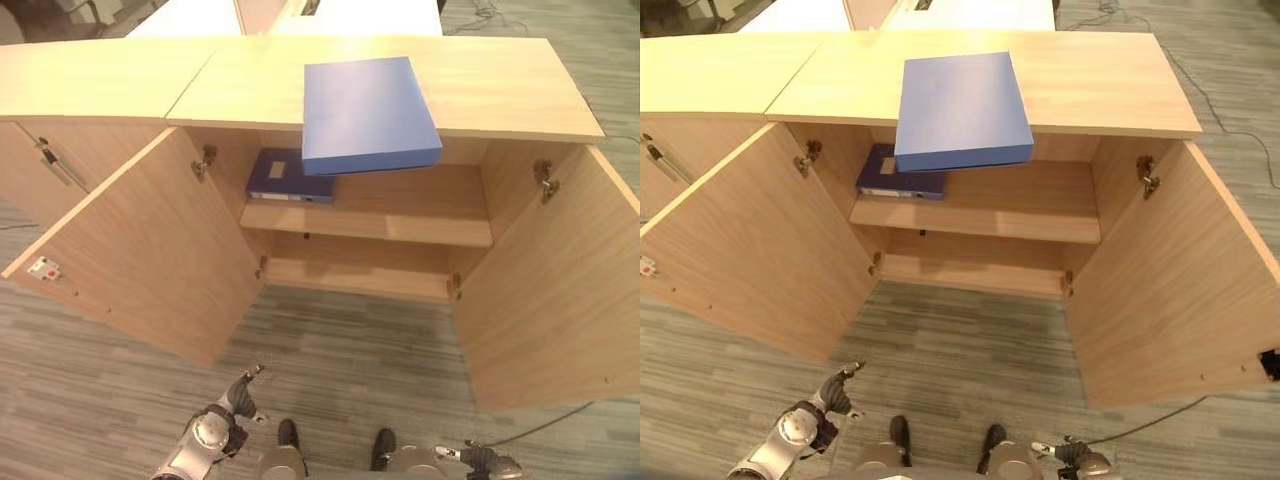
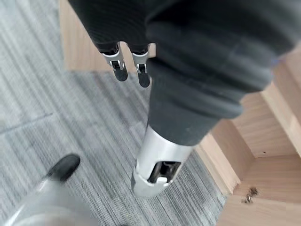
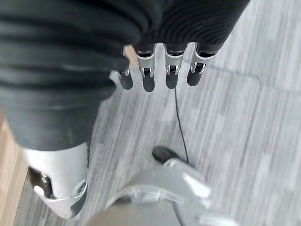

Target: Put the empty folder in the office cabinet

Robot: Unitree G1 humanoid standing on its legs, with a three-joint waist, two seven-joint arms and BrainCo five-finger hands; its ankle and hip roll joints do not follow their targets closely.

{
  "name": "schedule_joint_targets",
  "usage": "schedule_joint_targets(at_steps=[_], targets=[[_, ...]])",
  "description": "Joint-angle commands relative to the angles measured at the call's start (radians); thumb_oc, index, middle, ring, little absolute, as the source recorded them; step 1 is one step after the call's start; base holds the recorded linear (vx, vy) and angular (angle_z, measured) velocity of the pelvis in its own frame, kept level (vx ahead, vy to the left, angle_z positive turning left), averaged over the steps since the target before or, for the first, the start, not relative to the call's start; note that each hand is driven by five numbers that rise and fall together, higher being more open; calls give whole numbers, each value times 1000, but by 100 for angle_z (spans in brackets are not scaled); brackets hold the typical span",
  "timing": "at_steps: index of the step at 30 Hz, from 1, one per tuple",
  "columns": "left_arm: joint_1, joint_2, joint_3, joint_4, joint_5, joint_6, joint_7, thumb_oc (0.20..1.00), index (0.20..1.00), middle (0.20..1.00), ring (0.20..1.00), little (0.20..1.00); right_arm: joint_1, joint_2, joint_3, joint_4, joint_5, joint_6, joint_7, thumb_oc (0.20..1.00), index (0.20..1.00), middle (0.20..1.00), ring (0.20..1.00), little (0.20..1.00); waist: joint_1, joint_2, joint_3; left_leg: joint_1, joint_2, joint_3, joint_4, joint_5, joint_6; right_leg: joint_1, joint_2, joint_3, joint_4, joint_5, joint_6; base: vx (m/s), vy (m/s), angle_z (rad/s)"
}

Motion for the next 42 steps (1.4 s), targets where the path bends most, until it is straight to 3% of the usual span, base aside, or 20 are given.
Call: schedule_joint_targets(at_steps=[1, 2, 3, 6, 13, 19, 21, 23, 29, 30, 34, 35, 37, 38, 39, 42], targets=[[-21, 23, 9, -81, -45, -20, 25, 1000, 1000, 1000, 1000, 1000, -23, -20, 18, -19, -10, 2, -11, 1000, 1000, 1000, 1000, 1000, 11, -24, 44, 40, -38, 19, 208, -180, 69, 34, -25, 41, -154, 112, 85, 197, 17, -28], [-18, 19, 8, -80, -45, -19, 15, 1000, 1000, 1000, 1000, 1000, -15, -26, 13, -8, -14, 3, -9, 1000, 1000, 1000, 1000, 1000, 21, -35, 36, 18, -47, 20, 85, -191, 67, 56, -31, 54, -170, 108, 99, 199, 16, -12], [-18, 19, 8, -80, -45, -19, 15, 1000, 1000, 1000, 1000, 1000, -15, -26, 13, -8, -14, 3, -9, 1000, 1000, 1000, 1000, 1000, 22, -37, 37, 21, -49, 21, 80, -189, 67, 57, -32, 55, -170, 108, 99, 200, 53, -8], [-24, 13, -8, -58, -45, -18, 0, 1000, 1000, 1000, 1000, 1000, -9, -36, -3, 17, -27, 0, -10, 1000, 1000, 1000, 1000, 1000, 31, -9, 15, 70, -44, -2, -220, -91, 33, 88, -11, 69, -181, 93, 116, 171, 109, -4], [-34, 19, -12, -88, -57, -23, -8, 1000, 1000, 1000, 1000, 1000, -1, -23, -26, 54, -27, 5, -9, 1000, 1000, 1000, 1000, 1000, 22, 5, -30, 156, -86, -2, -324, -90, 45, 120, -34, 65, -220, 108, 133, 148, 140, -9], [5, -26, 49, -96, -268, -12, -33, 1000, 1000, 1000, 1000, 1000, 0, 10, -15, 59, -47, 16, 14, 1000, 1000, 1000, 1000, 1000, 39, 3, -54, 217, -124, 3, -375, -112, 70, 150, -57, 65, -247, 122, 161, 84, 110, 3], [27, -60, 84, -130, -466, -10, -46, 1000, 1000, 1000, 1000, 1000, -3, 20, -3, 61, -67, 27, 29, 1000, 1000, 1000, 1000, 1000, 45, 0, -60, 233, -134, -2, -391, -115, 78, 159, -65, 64, -248, 126, 169, 54, 60, 2], [52, -85, 109, -174, -567, -20, -47, 1000, 1000, 1000, 1000, 1000, 2, 30, -3, 59, -69, 27, 31, 1000, 1000, 1000, 1000, 1000, 51, -4, -68, 240, -141, -9, -401, -118, 83, 163, -70, 63, -251, 130, 173, 39, 44, 2], [100, -87, 132, -312, -679, 7, -22, 1000, 1000, 1000, 1000, 1000, 8, 33, -9, 65, -97, 48, 28, 1000, 1000, 1000, 1000, 1000, 54, -2, -77, 251, -150, -19, -408, -124, 89, 170, -77, 56, -261, 140, 182, 17, 23, 1], [146, -51, 169, -482, -696, 0, -16, 1000, 1000, 1000, 1000, 1000, 13, 30, -17, 69, -102, 55, 24, 1000, 1000, 1000, 1000, 1000, 59, 2, -77, 252, -153, -25, -408, -125, 91, 175, -79, 49, -267, 147, 184, -1, 27, 3], [185, -14, 264, -734, -597, -35, 21, 1000, 1000, 1000, 1000, 1000, 35, 43, -29, 81, -94, 52, 13, 1000, 1000, 1000, 1000, 1000, 73, -2, -74, 259, -157, -34, -408, -130, 89, 189, -82, 41, -279, 150, 186, 0, -9, 4], [173, -13, 344, -871, -477, -90, 94, 1000, 1000, 1000, 1000, 1000, 57, 64, -27, 78, -81, 40, 1, 1000, 1000, 1000, 1000, 1000, 85, -11, -71, 265, -157, -39, -408, -138, 85, 197, -81, 36, -281, 143, 186, 1, -50, 17], [136, -14, 396, -961, -343, -146, 199, 1000, 1000, 1000, 1000, 1000, 77, 87, -11, 65, -61, 23, -13, 1000, 1000, 1000, 1000, 1000, 91, -23, -69, 267, -156, -42, -408, -142, 80, 202, -79, 33, -283, 140, 185, -6, -49, 14], [136, -14, 397, -962, -341, -145, 200, 1000, 1000, 1000, 1000, 1000, 76, 88, -11, 65, -61, 23, -13, 1000, 1000, 1000, 1000, 1000, 90, -25, -70, 264, -158, -42, -408, -137, 81, 200, -80, 32, -284, 144, 185, -7, -55, 8], [73, 1, 409, -1005, -216, -179, 291, 1000, 1000, 1000, 1000, 1000, 89, 102, 14, 57, -57, 9, -25, 1000, 1000, 1000, 1000, 1000, 91, -35, -69, 269, -154, -40, -408, -145, 75, 206, -79, 29, -285, 139, 187, -30, -44, 6], [-49, 50, 363, -1014, -65, -186, 360, 1000, 1000, 1000, 1000, 1000, 87, 112, 37, 64, -67, 2, -36, 1000, 1000, 1000, 1000, 1000, 76, -44, -79, 267, -152, -34, -408, -142, 70, 203, -80, 30, -286, 144, 190, -14, -25, 4]])
